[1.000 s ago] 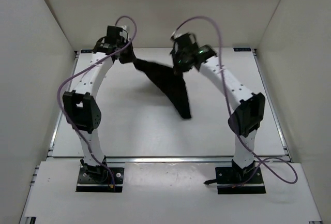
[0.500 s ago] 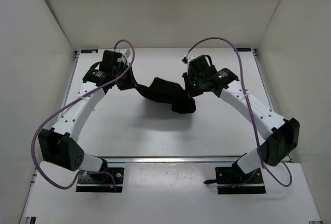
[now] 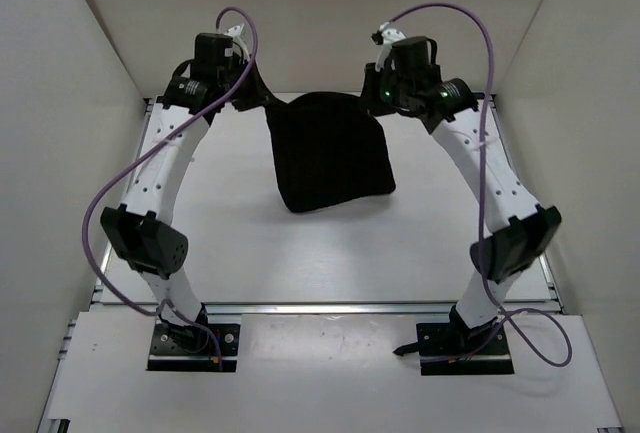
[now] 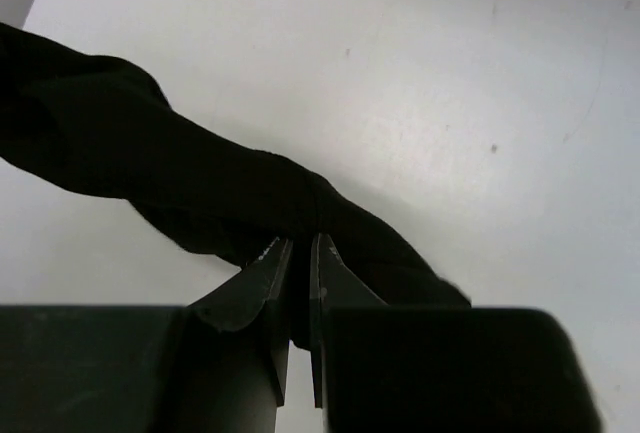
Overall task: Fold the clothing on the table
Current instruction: Flatten the skirt out
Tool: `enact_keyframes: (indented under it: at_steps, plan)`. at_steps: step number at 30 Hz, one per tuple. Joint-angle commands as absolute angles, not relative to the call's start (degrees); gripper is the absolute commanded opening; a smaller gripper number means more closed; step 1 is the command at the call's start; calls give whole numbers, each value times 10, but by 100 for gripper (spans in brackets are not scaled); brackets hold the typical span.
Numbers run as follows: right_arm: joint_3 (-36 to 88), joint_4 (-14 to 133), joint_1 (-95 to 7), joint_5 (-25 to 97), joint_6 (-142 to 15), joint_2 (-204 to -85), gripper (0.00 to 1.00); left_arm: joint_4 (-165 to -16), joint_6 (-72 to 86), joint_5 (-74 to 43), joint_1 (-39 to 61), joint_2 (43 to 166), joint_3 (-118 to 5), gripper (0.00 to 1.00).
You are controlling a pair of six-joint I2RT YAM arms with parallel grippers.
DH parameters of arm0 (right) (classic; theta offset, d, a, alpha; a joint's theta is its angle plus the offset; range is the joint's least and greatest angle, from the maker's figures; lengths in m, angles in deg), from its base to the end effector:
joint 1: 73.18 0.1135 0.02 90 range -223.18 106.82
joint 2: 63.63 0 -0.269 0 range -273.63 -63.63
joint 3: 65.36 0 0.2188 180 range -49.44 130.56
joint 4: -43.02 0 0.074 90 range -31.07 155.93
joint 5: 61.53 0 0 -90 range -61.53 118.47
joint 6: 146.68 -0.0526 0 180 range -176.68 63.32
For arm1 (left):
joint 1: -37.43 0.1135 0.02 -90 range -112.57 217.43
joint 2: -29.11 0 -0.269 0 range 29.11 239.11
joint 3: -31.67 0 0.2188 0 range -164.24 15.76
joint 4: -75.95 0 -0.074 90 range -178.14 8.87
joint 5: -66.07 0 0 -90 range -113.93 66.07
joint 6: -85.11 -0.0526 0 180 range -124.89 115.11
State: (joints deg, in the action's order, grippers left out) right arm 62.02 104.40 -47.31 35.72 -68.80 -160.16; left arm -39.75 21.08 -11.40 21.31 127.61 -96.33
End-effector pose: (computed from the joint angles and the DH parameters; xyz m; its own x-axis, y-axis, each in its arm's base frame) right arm 0.3094 0.1574 0.4289 -0.5583 -0.0393 -0.8287 -0.4229 0.8729 0.2435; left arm 0.3361 -0.1090 0.4158 -0.6865 -0.2465 -0.6840 0.1574 0.8680 -0.4709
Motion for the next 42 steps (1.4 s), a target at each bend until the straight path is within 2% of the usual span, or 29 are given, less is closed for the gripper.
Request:
enact_keyframes:
  at_steps: [1,5,8,12,14,16,17,18,19,22,23,25,28,30,31,34,39,42]
  plan:
    - [734,1033,-455,310,-641,-1632,0,-400,211,-114,234,1284,-1039,0]
    - [693,973,-451,300,-640,-1597,0,-418,215,-106,247,1258,-1032,0]
    - [588,937,-465,325,-654,-1550,0,-424,200,-116,231,1234,-987,0]
    - [413,909,-457,337,-678,-1483,0,-451,192,-116,195,1183,-839,0]
    - [307,912,-451,333,-700,-1456,2,-472,188,-117,158,1138,-715,2]
    - [238,936,-436,346,-720,-1426,13,-473,186,-99,130,1103,-622,19]
    - [187,940,-434,351,-732,-1414,15,-477,187,-93,111,1081,-556,22]
    - [162,935,-421,351,-738,-1390,23,-490,197,-87,105,1066,-523,28]
    - [119,937,-408,350,-754,-1360,39,-502,209,-72,99,1036,-458,41]
    - [42,922,-397,361,-793,-1305,66,-553,245,-64,118,966,-340,67]
    - [26,919,-399,366,-808,-1297,67,-564,248,-58,129,952,-318,69]
    - [3,913,-393,365,-822,-1281,66,-571,248,-62,139,951,-300,69]
    - [-16,909,-367,341,-866,-1288,59,-582,261,-100,138,956,-271,63]
    - [-24,907,-348,321,-888,-1302,51,-608,272,-114,131,966,-252,59]
    - [-30,901,-336,311,-905,-1310,43,-629,275,-125,135,971,-238,57]
    - [-34,884,-310,287,-948,-1345,36,-670,276,-150,142,996,-226,52]
    - [11,895,-272,239,-968,-1439,52,-682,264,-169,148,1096,-266,51]
    - [44,928,-265,199,-979,-1493,54,-691,270,-162,146,1110,-273,52]
